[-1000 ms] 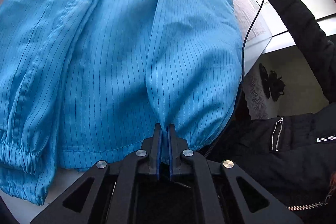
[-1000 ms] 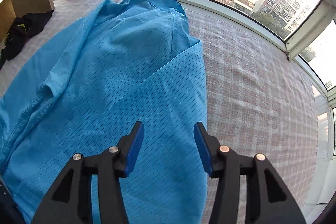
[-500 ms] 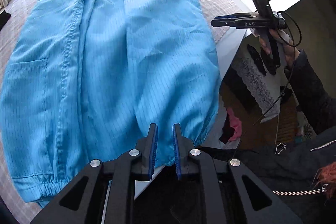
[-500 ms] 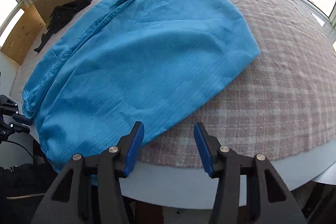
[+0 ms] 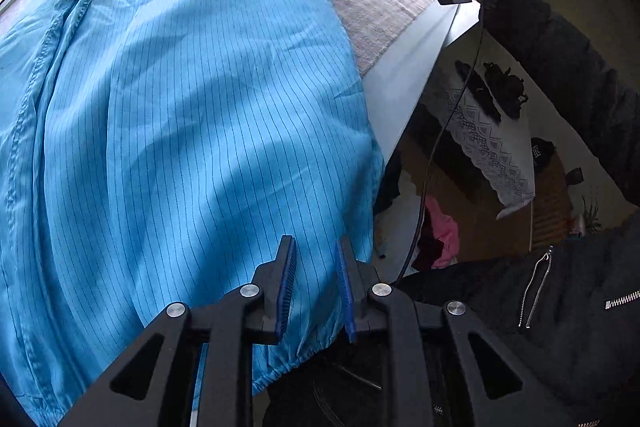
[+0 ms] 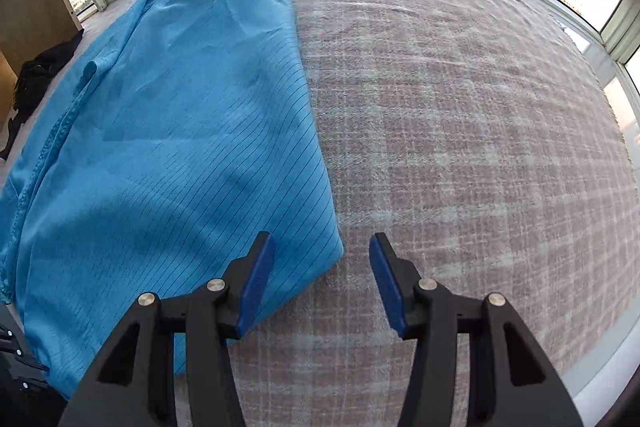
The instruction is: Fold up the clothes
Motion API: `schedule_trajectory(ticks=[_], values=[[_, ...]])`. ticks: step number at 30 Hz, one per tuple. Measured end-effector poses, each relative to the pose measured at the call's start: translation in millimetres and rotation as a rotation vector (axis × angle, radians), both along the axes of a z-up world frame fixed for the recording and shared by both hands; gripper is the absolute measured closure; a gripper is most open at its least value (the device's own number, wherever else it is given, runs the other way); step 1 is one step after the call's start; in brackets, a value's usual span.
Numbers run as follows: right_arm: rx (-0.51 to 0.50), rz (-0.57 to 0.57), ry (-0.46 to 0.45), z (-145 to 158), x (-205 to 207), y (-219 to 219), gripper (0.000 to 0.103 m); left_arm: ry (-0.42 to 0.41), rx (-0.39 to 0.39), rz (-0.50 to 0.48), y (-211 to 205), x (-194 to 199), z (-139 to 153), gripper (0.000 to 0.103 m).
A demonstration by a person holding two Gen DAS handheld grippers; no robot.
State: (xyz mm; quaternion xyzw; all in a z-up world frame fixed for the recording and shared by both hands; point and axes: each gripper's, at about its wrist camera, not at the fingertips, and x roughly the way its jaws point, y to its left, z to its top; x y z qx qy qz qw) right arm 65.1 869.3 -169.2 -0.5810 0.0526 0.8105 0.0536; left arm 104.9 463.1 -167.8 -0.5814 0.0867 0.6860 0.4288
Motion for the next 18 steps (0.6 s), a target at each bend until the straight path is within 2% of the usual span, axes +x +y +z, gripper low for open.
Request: schedule_trajectory(ticks=[2,7,9,10,14,16,18], values=[[-0.015,0.046,-0.021,-5.4,-8.3,-0.2,0.054,0.001,0.0,0.014,1.2,-0.8,-1.0,0.084],[-0.138,0.134,-0.063,-14.2,-20.7,-11.6,0.057,0.006,0.003,0.039,3.5,-0.8,-2.2,0.084],[-0.183,0.154,-0.083,-14.0,-24.2,-16.0,0.079,0.028,-0.002,0.039,3.5,2.2,-0.2,0.084],[-0.243,0.147,-0.078,-10.6,-25.9,-15.9,0.097,0.041,-0.01,0.038,3.8,3.6,0.8,0.084],[-0.449,0.111,0.043,23.3,-29.6,-16.7,0.098,0.062,-0.003,0.04,6.7,7.7,2.7,0.079],[-0.457,0.102,0.098,44.3,-31.5,-20.7,0.098,0.059,0.006,0.029,10.8,9.4,1.6,0.077],[-0.408,0.081,0.126,60.8,-31.0,-22.8,0.098,0.068,-0.003,0.007,17.0,11.3,0.6,0.077]])
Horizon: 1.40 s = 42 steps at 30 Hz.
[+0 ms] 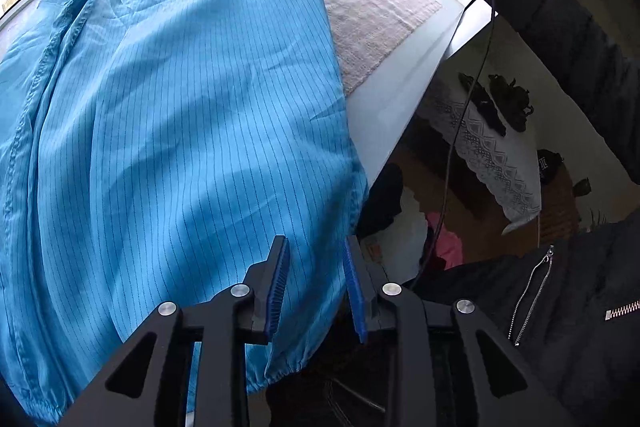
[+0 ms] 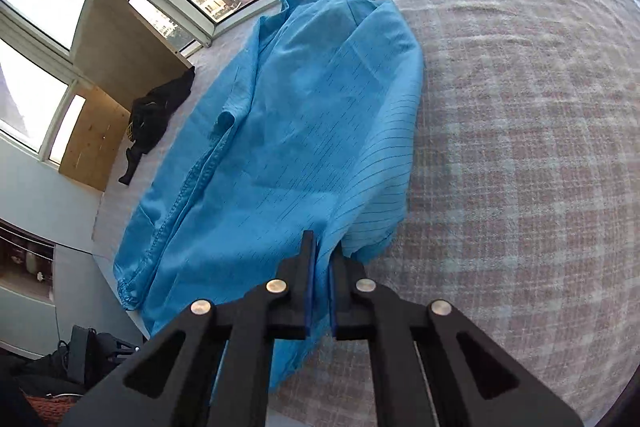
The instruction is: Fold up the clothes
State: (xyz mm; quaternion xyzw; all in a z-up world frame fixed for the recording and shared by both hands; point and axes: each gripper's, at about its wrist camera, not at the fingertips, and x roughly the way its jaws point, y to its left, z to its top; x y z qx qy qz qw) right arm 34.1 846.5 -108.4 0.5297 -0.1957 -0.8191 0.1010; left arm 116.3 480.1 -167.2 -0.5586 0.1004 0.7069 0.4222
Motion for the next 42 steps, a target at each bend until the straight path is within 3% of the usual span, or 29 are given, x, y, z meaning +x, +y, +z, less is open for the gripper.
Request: schedule_trajectory(ticks=[2,6,7,10,11,13,16,22,31,33,34,35,37,42], values=[[0.091,-0.022,-0.032,2.3,1.4,3.1,0.098,0.005,-0.002,-0.006,1.6,-0.3,-0.3,0.077],[0.272,0.035,-0.234,-27.5,3.4,9.6,0.096,0.008,0.0,0.01,-3.2,-6.2,-2.3,0.077],[0.301,0.043,-0.233,-28.5,0.6,9.0,0.088,0.009,0.001,0.018,-5.3,-8.3,-3.0,0.077],[0.337,0.038,-0.157,-21.5,-17.3,12.6,0.043,-0.022,0.001,0.046,-11.5,-17.2,-11.1,0.077],[0.34,0.027,-0.115,-18.1,-27.3,16.4,0.04,-0.031,-0.001,0.051,-12.2,-19.2,-13.9,0.077],[0.381,0.02,-0.117,-26.5,-52.3,25.6,0.04,-0.03,-0.017,0.047,-11.5,-19.9,-16.8,0.077],[0.405,0.018,-0.204,-50.3,-71.5,42.3,0.04,-0.009,-0.033,0.04,-11.6,-16.1,-12.1,0.077],[0.29,0.073,-0.258,-74.5,-42.3,52.4,0.04,-0.01,-0.02,0.042,-16.0,-10.3,-7.9,0.077],[0.15,0.036,-0.248,-81.8,-3.3,55.1,0.04,-0.006,-0.023,0.028,-5.3,-9.9,-6.7,0.077],[0.114,0.037,-0.257,-81.8,-3.6,50.9,0.051,0.008,-0.032,0.022,-4.9,-8.0,-4.5,0.076],[0.098,0.037,-0.254,-79.6,-5.3,47.0,0.08,0.019,-0.039,0.019,-4.6,-6.6,-3.2,0.076],[0.083,0.031,-0.243,-75.3,-7.5,42.9,0.097,0.027,-0.044,0.015,-3.9,-5.0,-1.7,0.076],[0.023,0.011,-0.207,-64.9,-12.3,35.6,0.097,0.034,-0.043,0.007,-1.2,-1.4,1.2,0.076],[-0.238,-0.048,-0.047,-23.7,-33.6,12.1,0.097,0.061,-0.035,-0.047,20.3,8.8,4.6,0.07]])
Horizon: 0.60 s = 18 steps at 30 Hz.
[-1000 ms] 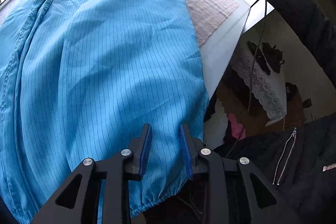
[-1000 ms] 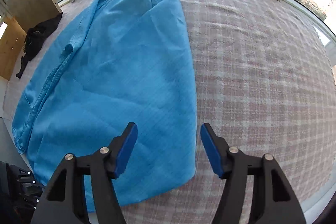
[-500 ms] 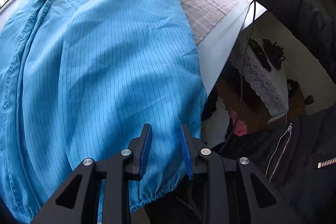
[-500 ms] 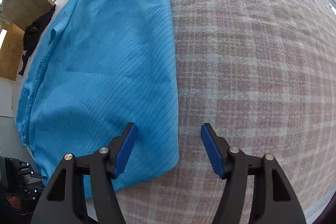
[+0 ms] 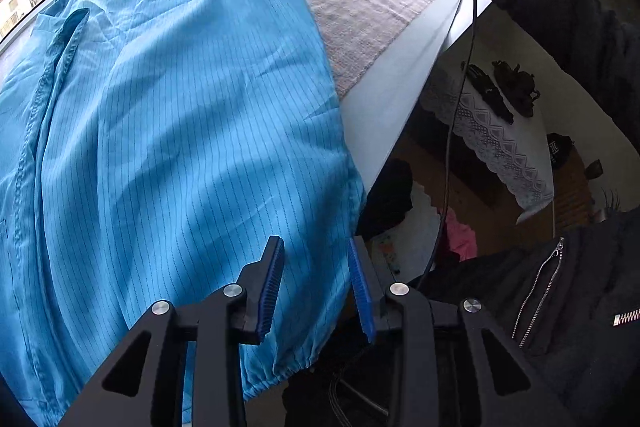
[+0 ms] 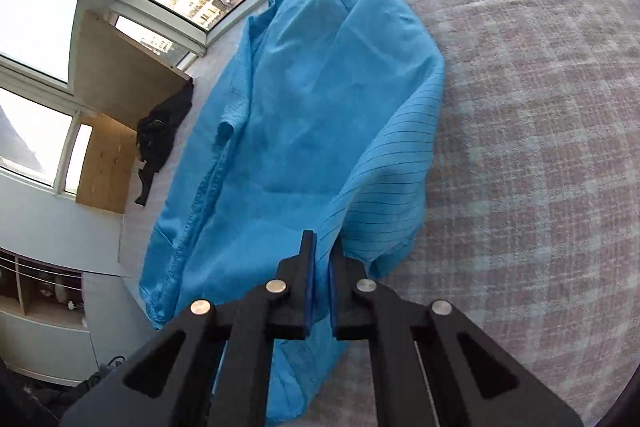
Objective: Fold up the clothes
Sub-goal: 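Grasp the coat side edge with the right gripper and pull it flat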
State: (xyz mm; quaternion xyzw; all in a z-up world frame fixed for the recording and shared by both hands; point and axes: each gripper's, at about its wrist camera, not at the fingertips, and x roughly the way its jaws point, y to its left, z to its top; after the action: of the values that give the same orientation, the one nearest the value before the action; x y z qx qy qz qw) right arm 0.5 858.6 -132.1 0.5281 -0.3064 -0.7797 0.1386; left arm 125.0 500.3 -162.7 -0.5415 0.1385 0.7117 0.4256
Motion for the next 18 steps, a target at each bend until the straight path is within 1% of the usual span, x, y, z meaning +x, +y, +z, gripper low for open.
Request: schedule_trajectory(ticks=[1,2,5,6,8,10,12,15,16,18], values=[[-0.027,-0.011,0.017,7.7,-4.8,-8.0,0.097,0.005,0.0,-0.011,5.1,1.7,-0.7,0.069],[-0.028,-0.017,0.027,14.5,-9.0,-17.1,0.097,0.01,0.001,-0.02,9.9,2.9,-1.7,0.068],[0.039,-0.021,0.023,28.8,-21.2,-46.9,0.097,0.035,-0.013,-0.021,22.1,4.4,-8.5,0.067],[0.058,-0.02,0.01,29.6,-23.9,-48.3,0.097,0.039,-0.021,-0.017,25.5,4.2,-12.0,0.067],[0.087,-0.018,-0.006,25.4,-27.0,-46.0,0.097,0.036,-0.032,-0.014,30.2,5.8,-19.0,0.067],[0.074,-0.035,-0.006,21.8,-27.4,-42.4,0.097,0.034,-0.04,-0.016,33.1,8.4,-24.5,0.059],[0.051,-0.078,0.003,21.8,-24.2,-28.4,0.097,0.039,-0.048,-0.031,36.9,12.1,-29.1,0.054],[0.054,-0.105,0.018,27.4,-23.1,-14.3,0.097,0.085,-0.061,-0.065,39.6,18.1,-31.2,0.054],[0.071,-0.103,0.014,28.1,-23.9,-12.6,0.097,0.09,-0.066,-0.071,39.1,18.3,-31.1,0.055],[0.131,-0.081,-0.014,25.2,-27.3,-15.0,0.097,0.061,-0.07,-0.068,33.3,14.9,-29.5,0.055]])
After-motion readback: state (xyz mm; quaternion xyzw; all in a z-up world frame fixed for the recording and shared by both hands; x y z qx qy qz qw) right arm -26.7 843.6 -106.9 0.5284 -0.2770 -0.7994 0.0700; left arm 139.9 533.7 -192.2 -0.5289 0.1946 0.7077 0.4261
